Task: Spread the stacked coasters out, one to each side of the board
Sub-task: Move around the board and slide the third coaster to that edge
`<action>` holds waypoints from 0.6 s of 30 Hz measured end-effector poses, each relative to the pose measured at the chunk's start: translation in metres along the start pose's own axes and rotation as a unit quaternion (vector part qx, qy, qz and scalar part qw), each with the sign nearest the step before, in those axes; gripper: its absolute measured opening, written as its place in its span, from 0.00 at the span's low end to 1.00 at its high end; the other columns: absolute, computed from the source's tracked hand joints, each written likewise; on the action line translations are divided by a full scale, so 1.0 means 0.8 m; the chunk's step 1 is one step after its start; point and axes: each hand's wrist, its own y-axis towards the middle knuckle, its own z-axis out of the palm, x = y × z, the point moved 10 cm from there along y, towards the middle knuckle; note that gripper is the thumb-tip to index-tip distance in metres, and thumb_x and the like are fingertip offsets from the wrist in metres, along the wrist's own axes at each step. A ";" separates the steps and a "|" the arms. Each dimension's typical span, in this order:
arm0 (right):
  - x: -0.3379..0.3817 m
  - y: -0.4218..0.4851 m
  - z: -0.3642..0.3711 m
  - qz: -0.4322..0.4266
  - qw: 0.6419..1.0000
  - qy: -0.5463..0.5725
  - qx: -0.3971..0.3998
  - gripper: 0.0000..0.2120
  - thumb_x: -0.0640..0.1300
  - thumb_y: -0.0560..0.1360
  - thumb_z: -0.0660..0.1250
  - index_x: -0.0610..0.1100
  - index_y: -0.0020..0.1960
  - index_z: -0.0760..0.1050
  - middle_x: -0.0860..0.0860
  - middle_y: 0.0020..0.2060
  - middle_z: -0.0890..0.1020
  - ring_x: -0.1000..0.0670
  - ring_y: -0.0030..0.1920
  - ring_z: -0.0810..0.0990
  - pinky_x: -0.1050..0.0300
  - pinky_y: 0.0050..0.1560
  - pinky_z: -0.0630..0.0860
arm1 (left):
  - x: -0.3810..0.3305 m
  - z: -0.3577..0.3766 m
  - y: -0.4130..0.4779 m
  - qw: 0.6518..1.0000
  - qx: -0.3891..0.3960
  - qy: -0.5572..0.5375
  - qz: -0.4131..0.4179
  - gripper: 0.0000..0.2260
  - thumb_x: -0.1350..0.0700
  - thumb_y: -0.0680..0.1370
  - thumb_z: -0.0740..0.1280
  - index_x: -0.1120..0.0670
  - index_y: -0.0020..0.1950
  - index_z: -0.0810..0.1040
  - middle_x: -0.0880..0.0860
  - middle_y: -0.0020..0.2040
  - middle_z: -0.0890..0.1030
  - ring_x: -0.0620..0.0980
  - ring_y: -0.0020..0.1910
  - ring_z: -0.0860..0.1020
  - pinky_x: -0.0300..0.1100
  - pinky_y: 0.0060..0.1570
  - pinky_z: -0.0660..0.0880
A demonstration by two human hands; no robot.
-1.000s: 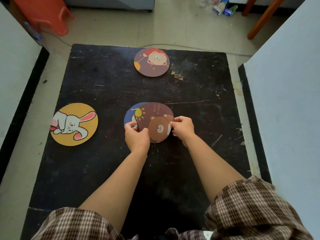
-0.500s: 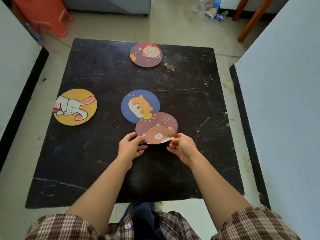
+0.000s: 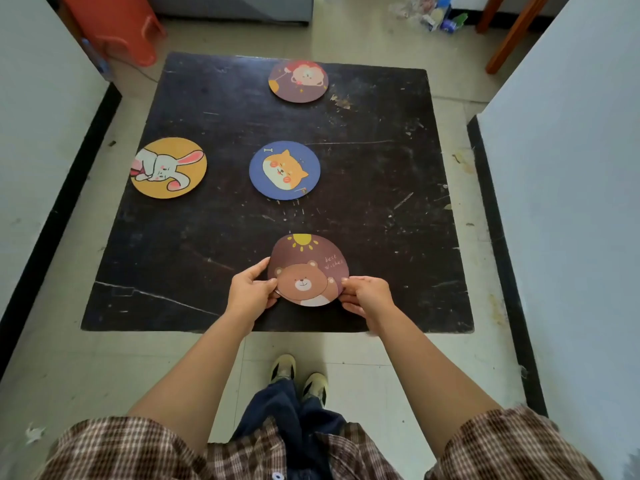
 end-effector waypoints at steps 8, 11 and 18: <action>-0.026 -0.005 0.005 0.001 0.995 -0.087 -0.041 0.03 0.37 0.71 0.70 0.38 0.38 0.80 0.43 0.34 0.83 0.48 0.34 0.81 0.57 0.35 0.79 | 0.019 -0.035 0.002 0.994 -0.051 0.091 0.014 0.24 0.64 0.74 0.71 0.55 0.69 0.72 0.54 0.47 0.83 0.50 0.44 0.81 0.42 0.40 0.79; -0.031 -0.007 0.004 -0.011 0.992 -0.111 -0.062 0.05 0.38 0.71 0.71 0.39 0.36 0.79 0.44 0.33 0.82 0.49 0.34 0.80 0.58 0.34 0.79 | 0.023 -0.042 0.004 0.991 -0.073 0.111 0.022 0.21 0.64 0.72 0.72 0.58 0.64 0.76 0.55 0.50 0.83 0.53 0.49 0.81 0.51 0.53 0.79; -0.031 -0.013 0.009 -0.030 0.980 -0.175 -0.086 0.04 0.38 0.68 0.74 0.39 0.38 0.79 0.44 0.37 0.81 0.44 0.43 0.80 0.48 0.49 0.80 | 0.024 -0.056 0.006 0.986 -0.092 0.131 0.041 0.13 0.62 0.72 0.73 0.57 0.56 0.81 0.52 0.44 0.83 0.51 0.45 0.81 0.48 0.50 0.79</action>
